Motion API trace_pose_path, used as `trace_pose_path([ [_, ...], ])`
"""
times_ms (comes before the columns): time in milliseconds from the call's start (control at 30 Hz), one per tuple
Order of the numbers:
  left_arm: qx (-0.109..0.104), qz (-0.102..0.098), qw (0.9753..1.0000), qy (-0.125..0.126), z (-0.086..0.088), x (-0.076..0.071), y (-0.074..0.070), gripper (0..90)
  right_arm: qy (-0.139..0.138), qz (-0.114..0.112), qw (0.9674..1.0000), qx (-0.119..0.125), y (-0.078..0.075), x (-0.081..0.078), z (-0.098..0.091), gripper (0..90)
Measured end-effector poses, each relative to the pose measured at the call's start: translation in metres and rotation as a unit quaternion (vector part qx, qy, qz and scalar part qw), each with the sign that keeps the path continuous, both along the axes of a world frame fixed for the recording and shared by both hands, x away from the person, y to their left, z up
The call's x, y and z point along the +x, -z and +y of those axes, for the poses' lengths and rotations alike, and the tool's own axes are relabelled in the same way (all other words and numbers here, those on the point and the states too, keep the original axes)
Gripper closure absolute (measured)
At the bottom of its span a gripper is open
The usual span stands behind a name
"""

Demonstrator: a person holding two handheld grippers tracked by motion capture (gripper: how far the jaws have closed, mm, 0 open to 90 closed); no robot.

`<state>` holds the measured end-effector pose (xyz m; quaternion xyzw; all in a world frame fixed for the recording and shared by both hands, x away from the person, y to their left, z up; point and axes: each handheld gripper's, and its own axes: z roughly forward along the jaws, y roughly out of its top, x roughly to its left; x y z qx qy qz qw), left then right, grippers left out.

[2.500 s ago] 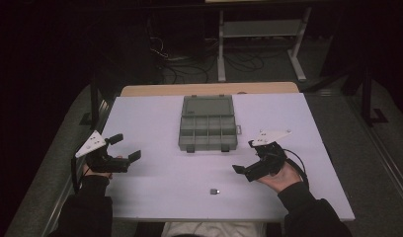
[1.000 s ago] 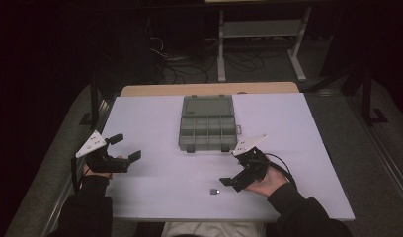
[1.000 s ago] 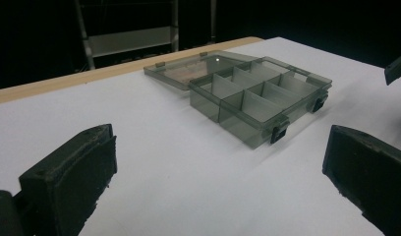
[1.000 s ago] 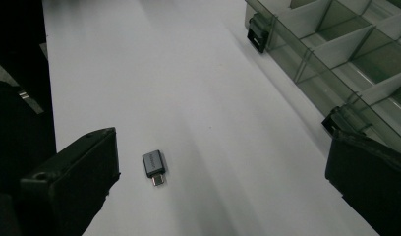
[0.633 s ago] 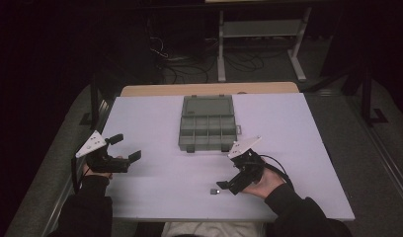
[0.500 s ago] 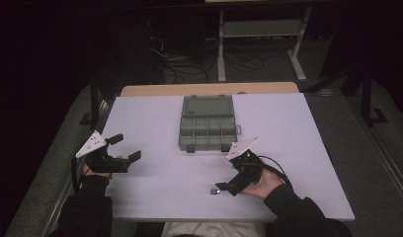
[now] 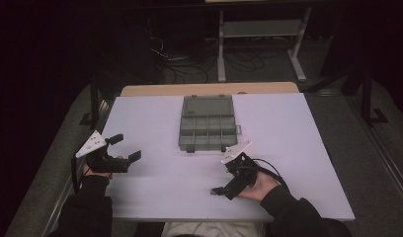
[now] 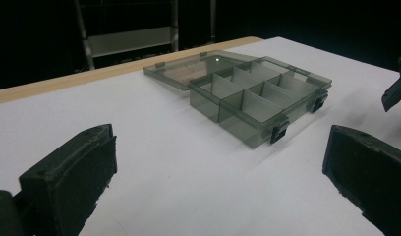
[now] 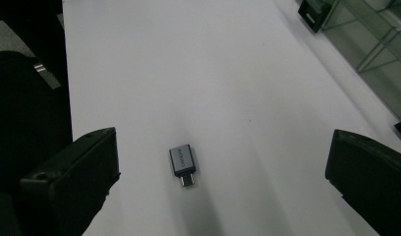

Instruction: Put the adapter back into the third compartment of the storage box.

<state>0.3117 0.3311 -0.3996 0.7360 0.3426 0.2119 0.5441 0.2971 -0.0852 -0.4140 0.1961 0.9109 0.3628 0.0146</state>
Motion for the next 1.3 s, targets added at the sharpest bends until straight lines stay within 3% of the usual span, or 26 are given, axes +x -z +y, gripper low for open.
trace_pose_path([
  [667, 0.000, 0.000, 1.0000, 0.000, 0.000, 0.000, 0.000, 0.0, -0.033, 0.004, 0.9990, -0.030, 0.011, -0.008, 0.015, 0.4],
  [800, 0.001, 0.000, 1.0000, 0.000, 0.000, 0.000, 0.000, 0.0, -0.043, 0.005, 0.9985, -0.033, 0.012, -0.009, 0.017, 4.2],
  [900, 0.001, -0.001, 1.0000, 0.000, 0.000, 0.000, 0.000, 0.0, -0.056, 0.006, 0.9977, -0.038, 0.013, -0.011, 0.019, 12.0],
  [1033, 0.002, -0.001, 1.0000, 0.000, 0.000, 0.000, 0.000, 0.0, -0.063, 0.001, 0.9972, -0.041, 0.014, -0.012, 0.020, 13.4],
  [1300, 0.002, 0.000, 1.0000, 0.000, 0.000, 0.000, 0.000, 0.0, -0.085, 0.006, 0.9950, -0.051, 0.016, -0.012, 0.022, 29.9],
])
